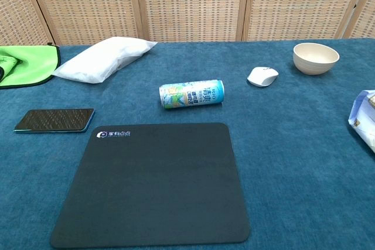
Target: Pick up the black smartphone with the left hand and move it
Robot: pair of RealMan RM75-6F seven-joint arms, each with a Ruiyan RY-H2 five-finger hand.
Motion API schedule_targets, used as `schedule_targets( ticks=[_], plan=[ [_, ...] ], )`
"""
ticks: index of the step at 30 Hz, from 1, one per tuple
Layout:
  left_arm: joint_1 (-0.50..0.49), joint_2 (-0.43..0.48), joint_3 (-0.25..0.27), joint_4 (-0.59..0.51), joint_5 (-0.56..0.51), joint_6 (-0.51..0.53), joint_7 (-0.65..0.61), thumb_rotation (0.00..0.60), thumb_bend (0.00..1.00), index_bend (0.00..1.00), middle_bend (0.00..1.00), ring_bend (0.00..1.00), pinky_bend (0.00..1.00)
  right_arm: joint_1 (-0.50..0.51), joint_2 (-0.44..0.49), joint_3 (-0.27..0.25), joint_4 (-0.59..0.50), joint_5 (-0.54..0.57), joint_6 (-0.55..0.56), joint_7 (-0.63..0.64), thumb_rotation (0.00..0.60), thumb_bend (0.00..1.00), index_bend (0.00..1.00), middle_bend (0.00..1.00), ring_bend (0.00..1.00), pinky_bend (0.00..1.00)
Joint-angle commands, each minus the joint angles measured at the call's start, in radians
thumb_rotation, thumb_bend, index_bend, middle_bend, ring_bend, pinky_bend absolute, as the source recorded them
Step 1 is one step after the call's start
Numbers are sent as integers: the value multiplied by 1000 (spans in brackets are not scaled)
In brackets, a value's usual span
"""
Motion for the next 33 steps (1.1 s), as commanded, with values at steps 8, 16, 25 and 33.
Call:
schedule_targets(
  ticks=[8, 16, 25, 33],
  plan=[
    [-14, 15, 8, -7, -16, -56, -33, 600, 0, 0, 0, 0, 0, -1, 6, 3, -7, 7, -3, 29, 600, 0, 2, 0, 0, 0],
    [-155, 13, -33, -27, -86, -294, -69, 600, 0, 0, 0, 0, 0, 2, 25, 13, -14, 27, -13, 74, 600, 0, 2, 0, 0, 0],
    [-419, -89, -127, 60, -308, -690, -52, 600, 0, 0, 0, 0, 0, 5, 38, 22, -9, 55, -29, 116, 600, 0, 2, 0, 0, 0],
    [-611, -226, -139, 193, -581, -858, 125, 600, 0, 11, 0, 0, 0, 16, 38, 32, 5, 95, -64, 136, 600, 0, 2, 0, 0, 0]
  ],
)
